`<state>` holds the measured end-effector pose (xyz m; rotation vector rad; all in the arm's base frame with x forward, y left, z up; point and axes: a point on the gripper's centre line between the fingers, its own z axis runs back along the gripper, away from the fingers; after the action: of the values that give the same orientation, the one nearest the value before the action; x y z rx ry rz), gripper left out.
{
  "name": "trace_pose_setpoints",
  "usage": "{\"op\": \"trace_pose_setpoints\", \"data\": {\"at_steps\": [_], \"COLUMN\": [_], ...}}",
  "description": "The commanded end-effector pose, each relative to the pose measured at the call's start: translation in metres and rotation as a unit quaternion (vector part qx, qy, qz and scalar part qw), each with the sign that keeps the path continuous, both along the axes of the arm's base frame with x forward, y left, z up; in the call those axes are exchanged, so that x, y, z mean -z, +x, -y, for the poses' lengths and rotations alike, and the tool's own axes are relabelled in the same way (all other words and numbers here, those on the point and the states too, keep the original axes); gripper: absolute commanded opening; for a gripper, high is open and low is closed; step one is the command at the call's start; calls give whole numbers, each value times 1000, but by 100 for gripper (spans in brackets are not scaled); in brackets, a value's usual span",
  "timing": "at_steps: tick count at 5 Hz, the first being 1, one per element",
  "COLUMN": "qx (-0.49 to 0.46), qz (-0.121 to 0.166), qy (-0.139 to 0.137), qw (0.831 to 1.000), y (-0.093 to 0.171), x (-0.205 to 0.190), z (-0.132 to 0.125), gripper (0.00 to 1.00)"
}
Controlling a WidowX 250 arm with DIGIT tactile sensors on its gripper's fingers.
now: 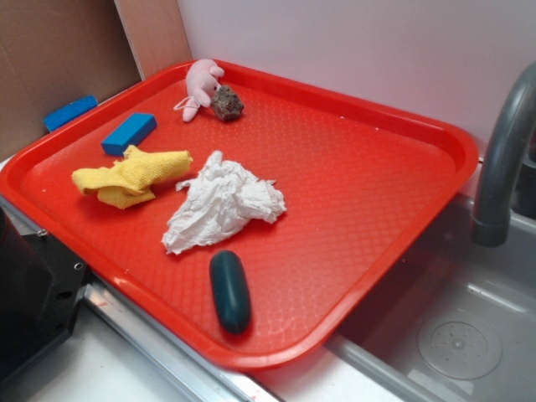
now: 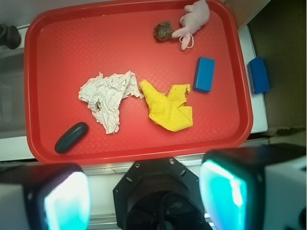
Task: Grab the yellow cloth.
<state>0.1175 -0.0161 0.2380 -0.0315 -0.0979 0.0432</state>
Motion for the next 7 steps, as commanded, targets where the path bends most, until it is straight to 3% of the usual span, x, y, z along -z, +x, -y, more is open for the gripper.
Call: {"op": "trace_pose_setpoints", "data": {"at_steps": [1,4,5,7], "qx": [0,0,75,123], "qz": [0,0,-20,-21], "qy": [0,0,-8,35], "qw": [1000,1000,997,992], "y": [0,0,10,15], "x": [0,0,50,120], "z": [0,0,-40,-66], "gripper": [100,100,100,100]}}
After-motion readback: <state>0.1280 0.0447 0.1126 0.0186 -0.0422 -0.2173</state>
